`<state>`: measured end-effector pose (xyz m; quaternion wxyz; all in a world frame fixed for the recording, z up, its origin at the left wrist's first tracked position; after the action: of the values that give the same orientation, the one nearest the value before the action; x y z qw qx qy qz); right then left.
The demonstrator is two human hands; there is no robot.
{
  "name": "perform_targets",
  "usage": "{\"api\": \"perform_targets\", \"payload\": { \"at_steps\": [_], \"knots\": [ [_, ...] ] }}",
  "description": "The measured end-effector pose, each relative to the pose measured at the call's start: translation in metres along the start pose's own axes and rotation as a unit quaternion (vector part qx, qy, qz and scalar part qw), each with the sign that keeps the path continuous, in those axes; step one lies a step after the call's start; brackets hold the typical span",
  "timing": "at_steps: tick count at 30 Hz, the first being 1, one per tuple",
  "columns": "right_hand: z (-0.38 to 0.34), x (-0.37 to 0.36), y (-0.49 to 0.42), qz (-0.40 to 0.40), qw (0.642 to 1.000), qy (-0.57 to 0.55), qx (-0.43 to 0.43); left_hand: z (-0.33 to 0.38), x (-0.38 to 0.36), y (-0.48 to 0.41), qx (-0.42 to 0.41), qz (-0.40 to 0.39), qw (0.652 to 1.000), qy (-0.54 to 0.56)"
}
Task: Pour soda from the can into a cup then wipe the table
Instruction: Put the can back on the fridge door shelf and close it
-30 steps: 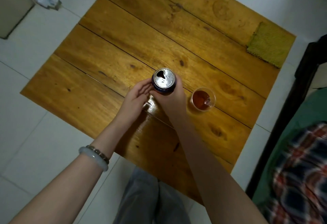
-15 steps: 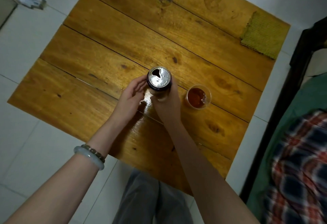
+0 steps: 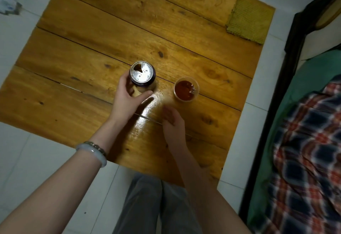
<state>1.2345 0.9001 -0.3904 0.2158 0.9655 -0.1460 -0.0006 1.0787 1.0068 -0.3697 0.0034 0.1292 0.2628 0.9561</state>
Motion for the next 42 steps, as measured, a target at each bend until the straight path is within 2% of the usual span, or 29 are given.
{"api": "perform_targets", "payload": {
  "at_steps": [5,9,13,22,26,34,38,42],
  "knots": [
    [0.009,0.008,-0.005,0.039,0.991,-0.116,-0.059,0.019,-0.005,-0.006,-0.038,0.045,0.998,-0.032],
    [0.005,0.005,-0.002,0.025,0.978,-0.188,-0.084,0.028,-0.004,-0.004,-0.056,0.055,0.995,-0.057],
    [-0.006,-0.007,0.003,-0.017,0.971,-0.219,-0.095,0.035,0.001,0.013,-0.053,0.033,0.997,-0.049],
    [-0.043,-0.022,0.038,-0.039,0.913,-0.339,-0.224,0.061,0.022,0.088,-0.069,-0.005,0.996,-0.063],
    [-0.075,-0.026,0.067,-0.085,0.911,-0.333,-0.229,0.078,0.040,0.122,-0.059,-0.005,0.996,-0.062],
    [-0.153,-0.051,0.124,-0.214,0.932,-0.219,-0.196,0.131,0.113,0.203,-0.055,0.066,0.996,-0.014],
    [-0.194,-0.082,0.162,-0.294,0.926,-0.168,-0.169,0.142,0.165,0.251,-0.046,0.130,0.989,0.056],
    [-0.223,-0.131,0.214,-0.383,0.902,-0.120,-0.155,0.138,0.226,0.306,-0.042,0.193,0.975,0.103]
  ]
}}
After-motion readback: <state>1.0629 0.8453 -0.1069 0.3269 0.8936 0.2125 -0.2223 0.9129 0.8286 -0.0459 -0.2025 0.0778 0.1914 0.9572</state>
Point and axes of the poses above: each hand's wrist, its own y-axis away from the middle knuckle, its own x-axis out of the back of the hand, z = x × y, the point moved 10 cm from there along -y, towards the middle knuckle, and after that the axes turned 10 degrees about x, right-handed, at the moved point
